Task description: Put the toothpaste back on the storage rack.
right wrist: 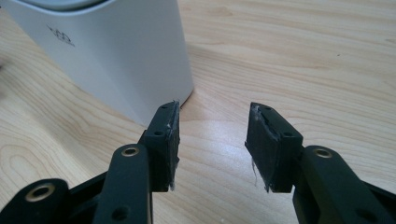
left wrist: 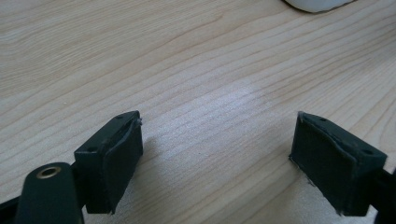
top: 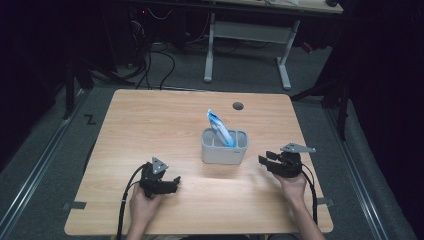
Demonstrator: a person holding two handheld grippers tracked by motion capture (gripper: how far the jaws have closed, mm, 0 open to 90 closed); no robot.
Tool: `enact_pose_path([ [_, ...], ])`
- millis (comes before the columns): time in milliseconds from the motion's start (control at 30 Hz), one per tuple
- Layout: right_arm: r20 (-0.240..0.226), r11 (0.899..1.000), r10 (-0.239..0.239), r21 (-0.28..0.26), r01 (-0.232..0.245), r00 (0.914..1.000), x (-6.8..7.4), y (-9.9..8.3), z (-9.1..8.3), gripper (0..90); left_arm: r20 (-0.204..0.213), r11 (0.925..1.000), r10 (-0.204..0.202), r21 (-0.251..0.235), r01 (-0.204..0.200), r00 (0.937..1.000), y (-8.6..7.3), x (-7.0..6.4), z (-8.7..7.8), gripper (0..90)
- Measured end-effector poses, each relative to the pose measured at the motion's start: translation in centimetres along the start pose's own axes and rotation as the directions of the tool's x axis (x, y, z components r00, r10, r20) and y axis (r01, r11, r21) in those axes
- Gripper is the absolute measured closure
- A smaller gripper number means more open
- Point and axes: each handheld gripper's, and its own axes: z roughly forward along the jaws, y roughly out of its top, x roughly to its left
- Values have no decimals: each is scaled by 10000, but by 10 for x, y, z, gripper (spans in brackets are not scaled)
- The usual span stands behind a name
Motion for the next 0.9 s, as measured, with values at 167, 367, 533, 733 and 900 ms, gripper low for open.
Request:
enact_pose_path([
  [167, 90, 9996, -191, 198, 189, 9998, 2, -2, 6, 541, -2, 10000, -5, -5, 5, 10000, 0, 0, 0, 169],
  [367, 154, 9996, -197, 216, 193, 9997, 3, -6, 13, 542, -3, 10000, -1, -3, 1, 10000, 0, 0, 0, 169],
  [533, 262, 9993, -107, 372, 97, 9996, 1, -12, 18, 541, -3, 10000, -9, -7, 9, 10000, 0, 0, 0, 169],
  [733, 309, 9987, -221, 466, 206, 9993, 3, -13, 22, 540, -6, 10000, -9, -5, 9, 10000, 0, 0, 0, 169],
  [900, 403, 9977, -396, 563, 373, 9984, 5, -14, 25, 533, -13, 10000, -9, 7, 9, 10000, 0, 0, 0, 169],
])
